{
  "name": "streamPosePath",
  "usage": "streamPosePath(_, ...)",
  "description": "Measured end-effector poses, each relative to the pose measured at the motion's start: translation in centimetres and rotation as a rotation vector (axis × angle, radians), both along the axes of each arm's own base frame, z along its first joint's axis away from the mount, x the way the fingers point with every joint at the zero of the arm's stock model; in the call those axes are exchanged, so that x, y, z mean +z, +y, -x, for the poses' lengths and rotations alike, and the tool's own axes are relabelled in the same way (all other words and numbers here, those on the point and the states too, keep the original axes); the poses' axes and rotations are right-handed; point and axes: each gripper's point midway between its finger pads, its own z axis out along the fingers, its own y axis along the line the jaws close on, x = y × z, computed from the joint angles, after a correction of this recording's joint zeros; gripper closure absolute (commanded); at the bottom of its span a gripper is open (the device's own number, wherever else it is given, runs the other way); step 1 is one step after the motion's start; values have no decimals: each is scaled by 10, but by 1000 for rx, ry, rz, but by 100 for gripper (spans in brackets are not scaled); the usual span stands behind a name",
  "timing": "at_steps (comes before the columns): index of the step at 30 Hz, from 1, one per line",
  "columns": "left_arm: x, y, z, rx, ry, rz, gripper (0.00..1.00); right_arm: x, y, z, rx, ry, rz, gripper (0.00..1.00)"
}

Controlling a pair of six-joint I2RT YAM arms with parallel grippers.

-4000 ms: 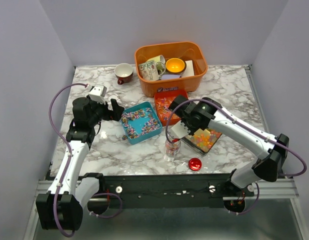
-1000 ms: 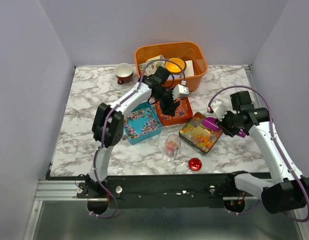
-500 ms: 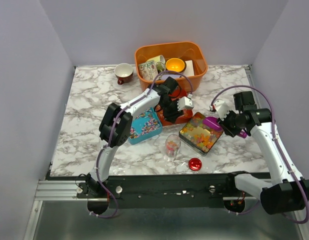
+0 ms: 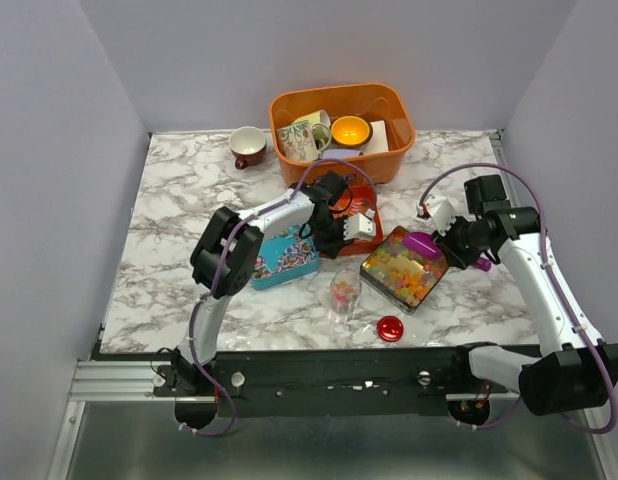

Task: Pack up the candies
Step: Adjust the storage box at the center of the board, then scoop the fake candies from the storage box.

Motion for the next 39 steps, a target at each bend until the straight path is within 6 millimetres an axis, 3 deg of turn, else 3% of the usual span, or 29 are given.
streamPosePath(11,0,25,30,-22,18,-22,82,11,6,-21,114,-17,7,99)
streamPosePath(16,0,34,42,-24,22,-27,81,36,10,-57,190,-68,26,99)
streamPosePath(19,5,38,47,-23,17,-21,75,59,14,-91,234,-121,40,99)
streamPosePath(21,13,39,49,-18,9,-10,48,71,18,-107,257,-152,49,99)
streamPosePath(22,19,37,49,-14,0,7,2,75,20,-114,271,-162,53,99)
streamPosePath(28,56,33,52,64,-53,107,1,83,42,-139,372,-172,72,99)
streamPosePath(33,99,27,31,231,-96,217,1,74,65,-151,512,-147,139,99)
streamPosePath(36,122,35,15,356,-107,276,1,69,84,-157,637,-147,218,99)
streamPosePath(39,142,62,0,532,-119,347,1,66,96,-165,742,-153,309,99)
